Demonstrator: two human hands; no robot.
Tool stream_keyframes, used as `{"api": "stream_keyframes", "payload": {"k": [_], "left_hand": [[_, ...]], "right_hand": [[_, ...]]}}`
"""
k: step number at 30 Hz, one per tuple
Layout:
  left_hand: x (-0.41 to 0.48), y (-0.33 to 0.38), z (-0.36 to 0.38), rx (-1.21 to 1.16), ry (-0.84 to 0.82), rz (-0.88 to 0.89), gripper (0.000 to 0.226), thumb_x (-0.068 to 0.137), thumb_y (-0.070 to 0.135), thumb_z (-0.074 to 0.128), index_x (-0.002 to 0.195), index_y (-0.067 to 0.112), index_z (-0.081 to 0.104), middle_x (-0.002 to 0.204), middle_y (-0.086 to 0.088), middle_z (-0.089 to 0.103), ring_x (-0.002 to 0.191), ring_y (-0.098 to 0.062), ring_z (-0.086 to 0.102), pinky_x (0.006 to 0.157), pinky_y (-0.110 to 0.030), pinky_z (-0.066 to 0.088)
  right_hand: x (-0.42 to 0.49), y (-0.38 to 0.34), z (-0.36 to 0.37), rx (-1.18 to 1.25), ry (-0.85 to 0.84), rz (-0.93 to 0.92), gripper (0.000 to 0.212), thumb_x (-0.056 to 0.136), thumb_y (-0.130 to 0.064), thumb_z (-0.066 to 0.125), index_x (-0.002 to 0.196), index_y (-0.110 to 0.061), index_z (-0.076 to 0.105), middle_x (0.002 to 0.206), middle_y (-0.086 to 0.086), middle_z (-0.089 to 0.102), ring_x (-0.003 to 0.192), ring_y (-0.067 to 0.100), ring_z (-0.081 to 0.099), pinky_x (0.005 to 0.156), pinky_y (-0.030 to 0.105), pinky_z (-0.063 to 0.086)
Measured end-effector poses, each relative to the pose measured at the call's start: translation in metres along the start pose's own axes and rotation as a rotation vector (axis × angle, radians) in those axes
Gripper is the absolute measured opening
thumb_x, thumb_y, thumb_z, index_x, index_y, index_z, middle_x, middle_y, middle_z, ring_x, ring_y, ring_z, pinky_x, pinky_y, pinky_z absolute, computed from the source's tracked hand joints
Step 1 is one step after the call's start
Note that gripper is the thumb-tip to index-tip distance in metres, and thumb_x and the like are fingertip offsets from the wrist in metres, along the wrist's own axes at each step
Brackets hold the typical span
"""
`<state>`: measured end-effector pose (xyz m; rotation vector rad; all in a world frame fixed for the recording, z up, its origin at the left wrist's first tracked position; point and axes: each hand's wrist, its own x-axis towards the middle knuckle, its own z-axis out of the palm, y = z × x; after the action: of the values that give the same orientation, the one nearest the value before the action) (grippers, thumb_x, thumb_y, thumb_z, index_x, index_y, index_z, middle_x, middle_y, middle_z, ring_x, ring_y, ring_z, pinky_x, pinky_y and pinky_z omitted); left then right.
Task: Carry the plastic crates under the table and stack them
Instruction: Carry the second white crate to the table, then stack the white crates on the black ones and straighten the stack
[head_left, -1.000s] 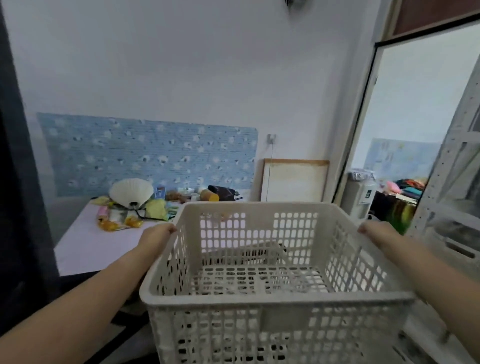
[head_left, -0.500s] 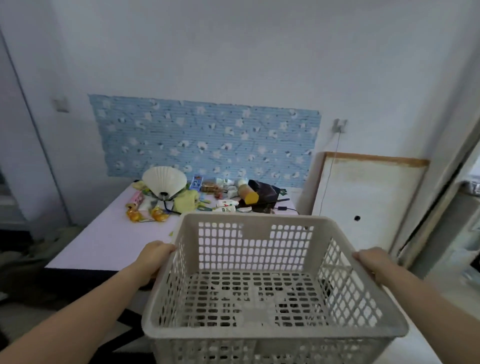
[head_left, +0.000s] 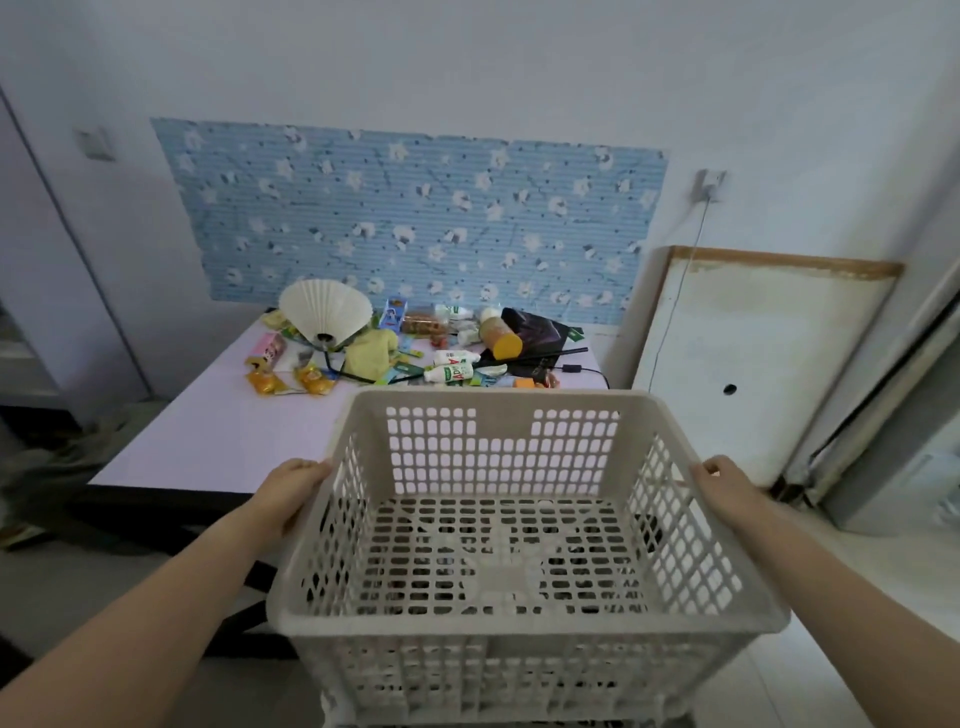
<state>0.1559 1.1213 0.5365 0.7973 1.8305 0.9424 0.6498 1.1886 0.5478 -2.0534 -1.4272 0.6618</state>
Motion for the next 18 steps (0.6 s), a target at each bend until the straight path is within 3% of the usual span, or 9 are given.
{"api": "stream_keyframes", "payload": {"k": [4,6,8,9,11,14,16,18], "left_hand": [[-0.027,-0.029,-0.011,-0.133,-0.059,0.043,0.034,0.096,0.039,0.054,0.104,0.007,0.066,0.099,-0.017,0.069,0.088,-0.032,0.066,0.08,-0.044,0.054],[-0.044,-0.056,-0.011,-0.117,-0.105,0.057,0.021,0.1,0.028,0.049,0.097,0.013,0.064,0.102,-0.015,0.067,0.086,-0.028,0.064,0.075,-0.041,0.052],[-0.056,-0.093,-0.007,-0.023,-0.177,0.093,0.014,0.097,0.01,0.055,0.107,0.01,0.064,0.111,-0.02,0.066,0.093,-0.031,0.065,0.077,-0.044,0.055],[-0.058,-0.113,-0.003,0.015,-0.203,0.095,0.023,0.094,0.003,0.057,0.116,0.006,0.062,0.117,-0.022,0.065,0.099,-0.034,0.064,0.083,-0.049,0.055],[-0.066,-0.14,0.008,0.042,-0.203,0.112,0.035,0.094,-0.006,0.052,0.127,0.005,0.053,0.119,-0.02,0.062,0.103,-0.033,0.06,0.088,-0.049,0.053],[-0.078,-0.164,0.024,0.015,-0.176,0.13,0.043,0.096,-0.01,0.042,0.137,0.003,0.044,0.132,-0.02,0.055,0.113,-0.033,0.055,0.089,-0.042,0.053],[-0.086,-0.182,0.031,0.018,-0.203,0.138,0.053,0.093,-0.016,0.044,0.142,0.003,0.038,0.139,-0.012,0.048,0.128,-0.029,0.047,0.095,-0.042,0.049],[-0.104,-0.195,0.037,0.021,-0.234,0.144,0.059,0.093,-0.001,0.056,0.144,0.016,0.034,0.133,-0.001,0.047,0.129,-0.025,0.044,0.094,-0.037,0.043]], "right_hand": [[-0.035,0.02,-0.017,0.154,-0.157,0.114,0.026,0.101,-0.03,0.039,0.115,-0.012,0.051,0.099,0.011,0.056,0.087,0.033,0.056,0.079,0.048,0.05],[-0.063,0.038,-0.027,0.288,-0.223,0.168,0.029,0.101,-0.025,0.04,0.123,-0.01,0.052,0.108,0.012,0.06,0.092,0.03,0.058,0.08,0.046,0.052],[-0.098,0.057,-0.032,0.414,-0.238,0.188,0.032,0.102,-0.029,0.04,0.126,-0.014,0.054,0.118,0.008,0.062,0.1,0.026,0.059,0.078,0.039,0.051],[-0.112,0.067,-0.032,0.467,-0.236,0.185,0.035,0.101,-0.036,0.04,0.127,-0.018,0.054,0.125,0.007,0.06,0.107,0.025,0.058,0.082,0.039,0.051],[-0.14,0.083,-0.026,0.566,-0.217,0.192,0.053,0.093,-0.06,0.037,0.13,-0.024,0.048,0.133,0.005,0.054,0.118,0.027,0.052,0.098,0.047,0.045],[-0.167,0.095,-0.002,0.627,-0.191,0.188,0.118,0.05,-0.096,0.038,0.143,-0.024,0.039,0.136,0.002,0.049,0.125,0.025,0.046,0.108,0.051,0.034],[-0.179,0.1,0.017,0.629,-0.148,0.14,0.123,0.05,-0.097,0.029,0.148,-0.023,0.033,0.147,0.0,0.042,0.134,0.022,0.04,0.111,0.051,0.029],[-0.187,0.108,0.035,0.622,-0.111,0.109,0.11,0.063,-0.092,0.022,0.15,-0.025,0.027,0.152,-0.005,0.034,0.137,0.018,0.036,0.111,0.047,0.026]]}}
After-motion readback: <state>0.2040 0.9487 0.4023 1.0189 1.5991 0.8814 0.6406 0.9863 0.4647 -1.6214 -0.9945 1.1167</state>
